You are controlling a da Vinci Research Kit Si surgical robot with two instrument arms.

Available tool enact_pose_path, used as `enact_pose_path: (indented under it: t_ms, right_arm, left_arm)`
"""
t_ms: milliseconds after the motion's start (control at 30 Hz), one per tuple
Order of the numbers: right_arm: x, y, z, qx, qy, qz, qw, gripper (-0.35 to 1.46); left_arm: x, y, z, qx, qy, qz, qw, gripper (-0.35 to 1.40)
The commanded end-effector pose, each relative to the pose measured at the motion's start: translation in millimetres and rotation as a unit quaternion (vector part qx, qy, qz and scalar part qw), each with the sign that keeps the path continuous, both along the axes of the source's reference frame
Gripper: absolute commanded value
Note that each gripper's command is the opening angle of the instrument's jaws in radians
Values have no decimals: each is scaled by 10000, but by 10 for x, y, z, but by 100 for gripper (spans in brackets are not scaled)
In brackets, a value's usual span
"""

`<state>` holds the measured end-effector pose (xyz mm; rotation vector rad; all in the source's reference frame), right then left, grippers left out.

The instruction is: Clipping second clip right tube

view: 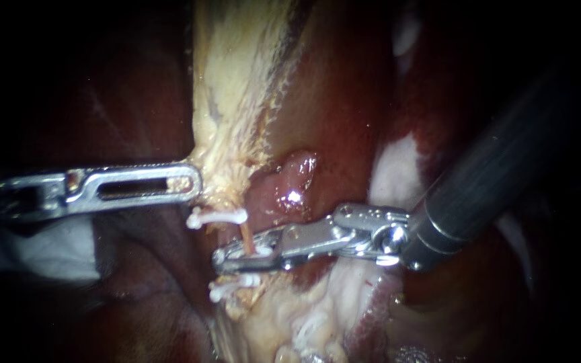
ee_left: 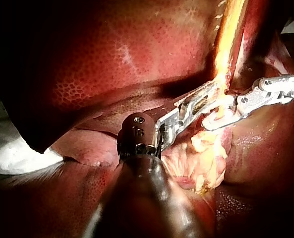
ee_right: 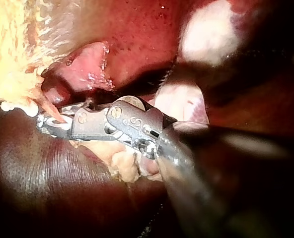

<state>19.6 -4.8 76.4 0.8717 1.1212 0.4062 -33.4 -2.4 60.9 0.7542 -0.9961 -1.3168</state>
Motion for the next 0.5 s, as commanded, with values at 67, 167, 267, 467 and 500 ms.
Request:
enact_pose_path:
  t_ms: [67,167,267,467,500]
  right_arm:
    - [1,-2,-2,-12,9,6,10000,-35]
    - [2,-3,-3,-12,10,6,10000,-35]
    - [2,-3,-3,-12,10,6,10000,-35]
    - [2,-2,-3,-12,9,6,10000,-35]
    - [1,-2,-2,-12,9,7,10000,-35]
  left_arm:
    - [0,0,0,0,-2,1,10000,-35]
    - [0,0,0,0,-2,1,10000,-35]
    - [0,1,1,0,-2,1,10000,-35]
    - [-1,1,1,0,-1,-1,10000,-35]
    - [-1,1,1,0,-1,-1,10000,-35]
